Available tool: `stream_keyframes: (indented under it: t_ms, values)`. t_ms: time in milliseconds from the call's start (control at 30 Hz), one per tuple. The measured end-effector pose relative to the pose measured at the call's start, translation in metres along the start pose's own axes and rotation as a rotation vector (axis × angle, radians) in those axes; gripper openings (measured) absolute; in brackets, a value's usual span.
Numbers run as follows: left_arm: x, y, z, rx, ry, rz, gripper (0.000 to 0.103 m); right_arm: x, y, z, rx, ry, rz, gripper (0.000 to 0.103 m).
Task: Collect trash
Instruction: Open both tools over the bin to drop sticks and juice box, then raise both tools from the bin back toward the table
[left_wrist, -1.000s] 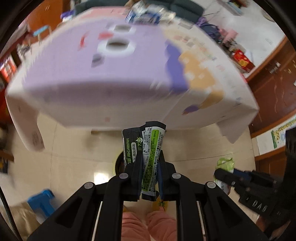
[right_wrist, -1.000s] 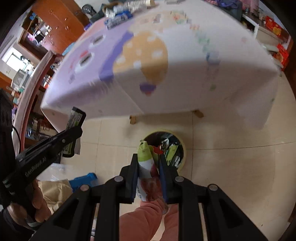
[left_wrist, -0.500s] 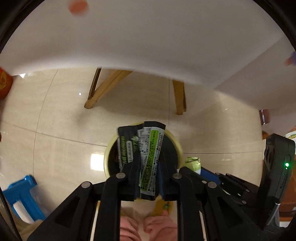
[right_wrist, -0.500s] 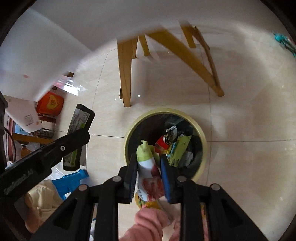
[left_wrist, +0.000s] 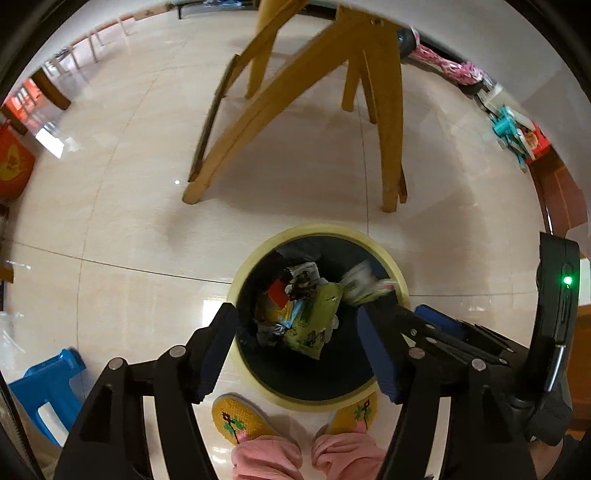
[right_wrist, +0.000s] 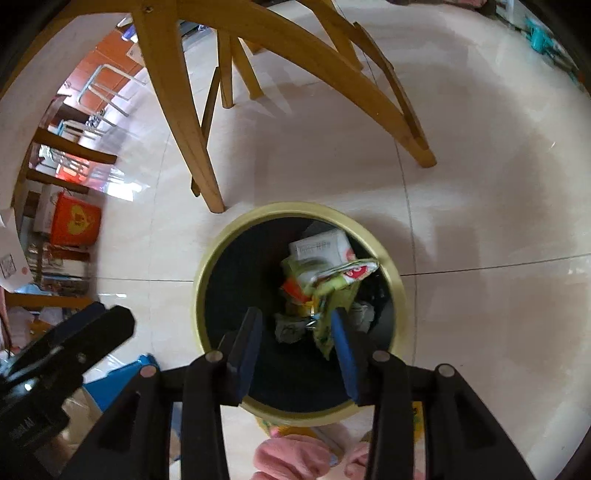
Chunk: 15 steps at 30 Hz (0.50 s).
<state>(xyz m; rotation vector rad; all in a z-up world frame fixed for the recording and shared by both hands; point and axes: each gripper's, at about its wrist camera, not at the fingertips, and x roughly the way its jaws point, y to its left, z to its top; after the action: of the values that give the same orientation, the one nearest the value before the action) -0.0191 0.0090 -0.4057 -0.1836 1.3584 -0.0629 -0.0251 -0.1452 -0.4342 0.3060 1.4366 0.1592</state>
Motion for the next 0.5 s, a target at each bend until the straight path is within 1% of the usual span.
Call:
stream_keyframes:
  t_ms: [167, 300, 500]
  values:
    - [-0.018, 0.009, 0.002, -0.033, -0.041, 0.020, 0.068, -0.012, 0.006, -0.001, -0.036, 0.004, 0.012, 0.040]
    - [-0.040, 0.010, 0.003, -0.056, -0.081, 0.021, 0.068, -0.035, 0.012, -0.003, -0.050, -0.002, 0.005, 0.040]
    - [-0.094, 0.001, 0.015, -0.031, -0.113, 0.041, 0.069, -0.093, 0.030, -0.007, -0.072, -0.023, 0.004, 0.040]
